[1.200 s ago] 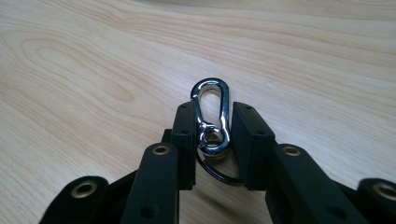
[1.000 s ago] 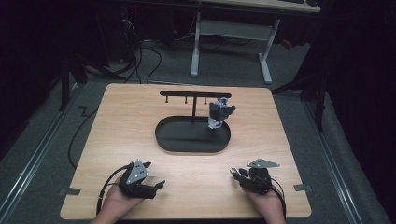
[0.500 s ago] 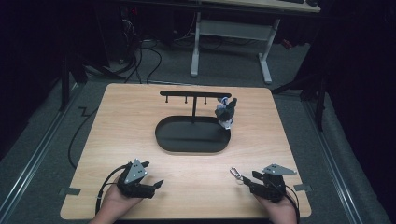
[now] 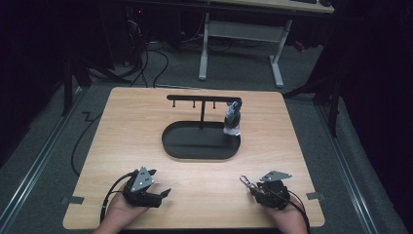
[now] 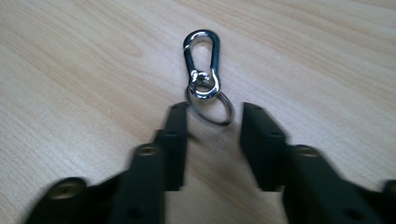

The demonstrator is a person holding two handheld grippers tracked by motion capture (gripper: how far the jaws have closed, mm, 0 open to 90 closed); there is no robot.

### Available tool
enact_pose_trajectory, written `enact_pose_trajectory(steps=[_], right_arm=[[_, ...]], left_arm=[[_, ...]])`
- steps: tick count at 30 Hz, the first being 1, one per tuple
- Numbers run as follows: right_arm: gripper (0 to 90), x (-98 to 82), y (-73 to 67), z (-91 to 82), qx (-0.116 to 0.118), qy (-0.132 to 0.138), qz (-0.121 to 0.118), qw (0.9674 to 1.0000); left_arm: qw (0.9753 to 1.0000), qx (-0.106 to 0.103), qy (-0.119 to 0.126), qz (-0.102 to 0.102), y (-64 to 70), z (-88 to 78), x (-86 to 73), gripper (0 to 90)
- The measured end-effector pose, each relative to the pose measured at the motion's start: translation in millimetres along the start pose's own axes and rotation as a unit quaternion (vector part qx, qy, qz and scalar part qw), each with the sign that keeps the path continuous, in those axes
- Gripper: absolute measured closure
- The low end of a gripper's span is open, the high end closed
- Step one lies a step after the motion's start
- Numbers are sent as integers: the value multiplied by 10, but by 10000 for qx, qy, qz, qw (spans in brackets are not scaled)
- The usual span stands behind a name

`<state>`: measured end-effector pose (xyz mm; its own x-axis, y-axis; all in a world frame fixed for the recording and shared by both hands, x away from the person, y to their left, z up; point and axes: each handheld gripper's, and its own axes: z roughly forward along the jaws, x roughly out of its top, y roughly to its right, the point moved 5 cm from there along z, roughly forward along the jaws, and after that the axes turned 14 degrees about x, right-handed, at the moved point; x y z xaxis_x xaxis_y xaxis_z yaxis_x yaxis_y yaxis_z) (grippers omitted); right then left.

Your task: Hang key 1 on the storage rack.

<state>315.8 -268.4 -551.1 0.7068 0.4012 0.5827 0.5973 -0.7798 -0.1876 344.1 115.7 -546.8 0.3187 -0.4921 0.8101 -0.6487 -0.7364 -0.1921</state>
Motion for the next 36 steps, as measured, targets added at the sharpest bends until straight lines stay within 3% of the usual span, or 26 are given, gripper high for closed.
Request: enact_pose_trajectory(steps=[3,7,13,21,36], right_arm=[[817,52,49,-51,99,23,44,9999],[886,109,85,-114,271,-123,97,9995],[883,209,69,-120,405,-664,-63,9969],[863,254,101,-56,336,-1280,-89,9912],[863,291,123,14,348,-1661,-110,9854]], left_arm=[[10000,4,3,-8,-4,-13,0,160],[10000,10,9,7,-1,-17,-1,161],[10000,8,-5,10,1,-8,-1,161],[10000,7,-27,40,-6,-12,-8,162],[10000,-70,-4,11,-7,-16,-4,163]])
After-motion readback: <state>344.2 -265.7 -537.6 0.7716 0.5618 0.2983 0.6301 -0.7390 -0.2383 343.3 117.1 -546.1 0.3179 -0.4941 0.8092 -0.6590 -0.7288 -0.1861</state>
